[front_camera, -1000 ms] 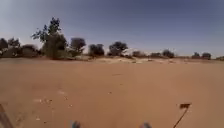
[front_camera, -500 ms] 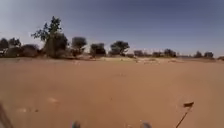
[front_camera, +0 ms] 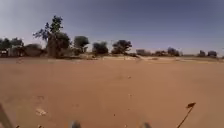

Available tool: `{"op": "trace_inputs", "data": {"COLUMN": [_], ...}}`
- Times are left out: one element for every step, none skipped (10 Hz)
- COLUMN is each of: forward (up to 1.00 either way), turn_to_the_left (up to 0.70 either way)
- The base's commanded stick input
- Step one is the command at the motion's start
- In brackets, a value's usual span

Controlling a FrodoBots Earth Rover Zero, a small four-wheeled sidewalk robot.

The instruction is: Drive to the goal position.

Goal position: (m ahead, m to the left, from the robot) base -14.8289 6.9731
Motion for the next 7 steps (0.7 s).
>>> {"op": "trace_inputs", "data": {"forward": [0.7, 0.7, 0.7, 0.7, 0.7, 0.7, 0.7], "turn_to_the_left": [0.0, 0.0, 0.0, 0.0, 0.0, 0.0, 0.0]}}
